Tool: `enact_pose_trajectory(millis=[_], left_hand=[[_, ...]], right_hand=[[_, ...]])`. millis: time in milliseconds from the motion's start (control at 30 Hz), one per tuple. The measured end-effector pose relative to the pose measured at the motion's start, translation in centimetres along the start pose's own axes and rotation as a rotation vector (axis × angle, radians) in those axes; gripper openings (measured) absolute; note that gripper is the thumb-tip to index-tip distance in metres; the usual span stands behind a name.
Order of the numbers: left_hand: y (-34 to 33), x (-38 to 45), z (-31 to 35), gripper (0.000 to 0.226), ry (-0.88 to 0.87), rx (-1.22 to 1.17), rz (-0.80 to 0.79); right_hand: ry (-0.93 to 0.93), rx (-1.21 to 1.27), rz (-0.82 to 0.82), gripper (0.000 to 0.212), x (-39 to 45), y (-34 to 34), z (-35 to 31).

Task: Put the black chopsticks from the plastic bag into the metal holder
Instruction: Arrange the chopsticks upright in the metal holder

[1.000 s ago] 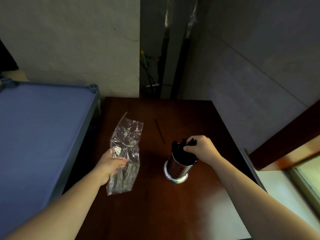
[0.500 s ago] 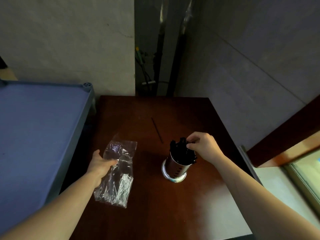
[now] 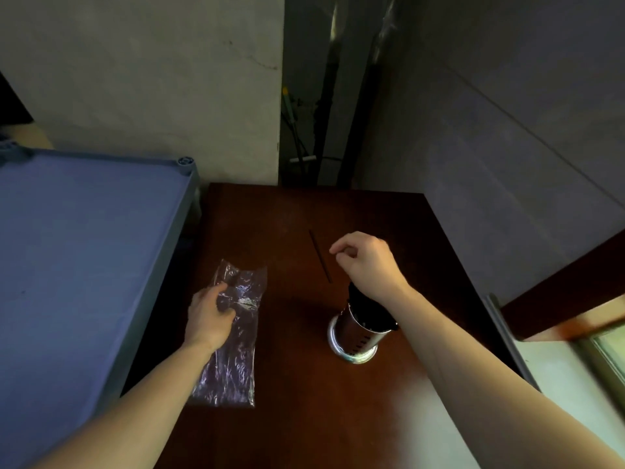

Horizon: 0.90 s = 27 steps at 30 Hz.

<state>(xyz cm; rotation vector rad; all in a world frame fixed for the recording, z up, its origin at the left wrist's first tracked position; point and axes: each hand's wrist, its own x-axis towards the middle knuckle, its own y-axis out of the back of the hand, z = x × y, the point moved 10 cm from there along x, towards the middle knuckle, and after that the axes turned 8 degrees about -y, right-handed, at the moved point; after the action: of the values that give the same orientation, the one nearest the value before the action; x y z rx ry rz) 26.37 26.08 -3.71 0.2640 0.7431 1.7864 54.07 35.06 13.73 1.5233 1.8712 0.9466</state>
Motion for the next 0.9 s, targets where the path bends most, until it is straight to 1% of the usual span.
enact_pose_trajectory(millis=[100,300,400,533,600,667,800,900], left_hand=[[-1.0,-0.5,-0.1,0.059,-0.015,-0.027,-0.071],[-3.1,-0.2,-2.0,0.062,-0.038,-0.007,-0.231],[-4.6,0.2,-3.4,0.074,-0.05,0.064,-0.286],[-6.6,0.6,-5.2,0.094,-0.079,0.271,-0.313],[-7.3,1.2,-6.1,0.1,-0.093,0.411,-0.309],[-7.8,1.8,-6.8,0.102,-0.096,0.482,-0.29],[-8.0,3.1,-6.6,0.101,-0.119,0.524,-0.235],[-6.9,3.9,-4.7,0.097,-0.189,0.529,-0.152]], right_hand=[[-0.03,-0.016,-0.081,0.021,1.1,-3.2,-0.5],[-0.152,-0.064,-0.15,0.034,3.5,-9.2,0.2],[-0.241,-0.093,-0.182,0.04,4.4,-12.3,2.0],[-0.365,-0.096,-0.196,0.046,5.1,-15.3,4.7],[-0.417,-0.113,-0.198,0.047,5.8,-16.5,6.0],[-0.457,-0.148,-0.191,0.048,6.4,-17.5,7.4],[-0.538,-0.232,-0.153,0.048,7.3,-18.9,9.7],[-0.601,-0.291,-0.149,0.047,7.7,-19.8,10.9]])
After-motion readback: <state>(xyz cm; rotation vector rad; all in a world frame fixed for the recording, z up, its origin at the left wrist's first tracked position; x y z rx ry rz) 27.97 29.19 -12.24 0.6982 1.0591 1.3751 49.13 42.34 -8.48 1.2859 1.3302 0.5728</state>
